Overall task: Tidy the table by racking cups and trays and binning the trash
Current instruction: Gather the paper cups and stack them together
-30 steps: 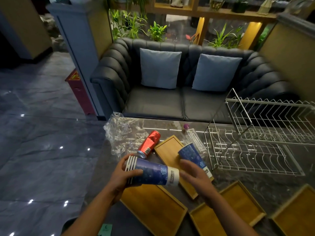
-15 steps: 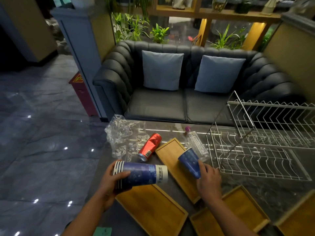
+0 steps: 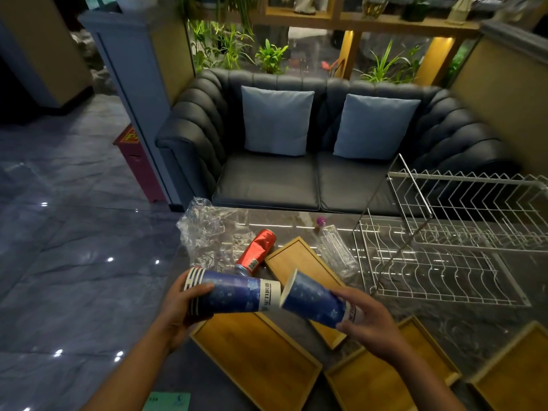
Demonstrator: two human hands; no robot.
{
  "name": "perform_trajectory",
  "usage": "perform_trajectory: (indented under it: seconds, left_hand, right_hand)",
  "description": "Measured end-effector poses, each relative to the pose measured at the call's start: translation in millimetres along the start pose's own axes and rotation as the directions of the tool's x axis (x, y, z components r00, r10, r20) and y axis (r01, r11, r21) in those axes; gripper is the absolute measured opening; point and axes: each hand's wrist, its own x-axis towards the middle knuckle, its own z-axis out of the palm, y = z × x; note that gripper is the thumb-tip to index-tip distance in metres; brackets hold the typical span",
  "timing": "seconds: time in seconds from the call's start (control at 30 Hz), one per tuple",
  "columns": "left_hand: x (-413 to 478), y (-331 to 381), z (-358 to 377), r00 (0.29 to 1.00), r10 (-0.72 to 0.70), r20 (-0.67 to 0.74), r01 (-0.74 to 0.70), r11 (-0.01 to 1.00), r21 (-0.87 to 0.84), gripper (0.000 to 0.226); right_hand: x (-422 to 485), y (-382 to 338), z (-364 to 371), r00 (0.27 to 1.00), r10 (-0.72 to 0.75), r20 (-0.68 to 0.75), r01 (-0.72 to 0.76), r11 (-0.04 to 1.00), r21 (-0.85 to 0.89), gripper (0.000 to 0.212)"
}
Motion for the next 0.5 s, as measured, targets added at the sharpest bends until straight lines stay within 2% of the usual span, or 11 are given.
perform_trajectory:
  seconds: [0.17,0.27,0.4,0.5]
  left_hand:
    - [-8.1,7.1,18.3,0.996,0.035,0.076,-0.044,0.991,0.123,0.082]
    - [-13.3,7.8,33.6,0.992,0.038,0.120,-0.054,0.990,0.130,0.085]
    - [-20.4,2.6,47.7,0.978,-0.028,0.207,0.018,0.999,0.050,0.071]
    - [-26.2,-7.7,55.4,0.970,-0.071,0.234,0.066,0.997,0.032,0.069]
  right_hand:
    - [3.1,-16.5,-0.8,0.992,-0.087,0.094,0.103,0.979,-0.176,0.069]
    - [4.4,-23.2,12.4,0.990,-0.097,0.101,0.110,0.986,-0.123,0.068]
    - [-0.1,-28.4,31.3,0.991,-0.097,0.087,0.101,0.994,-0.037,0.062]
    - [-4.9,-31.8,44.8,0.995,-0.092,0.047,0.092,0.996,0.000,0.058]
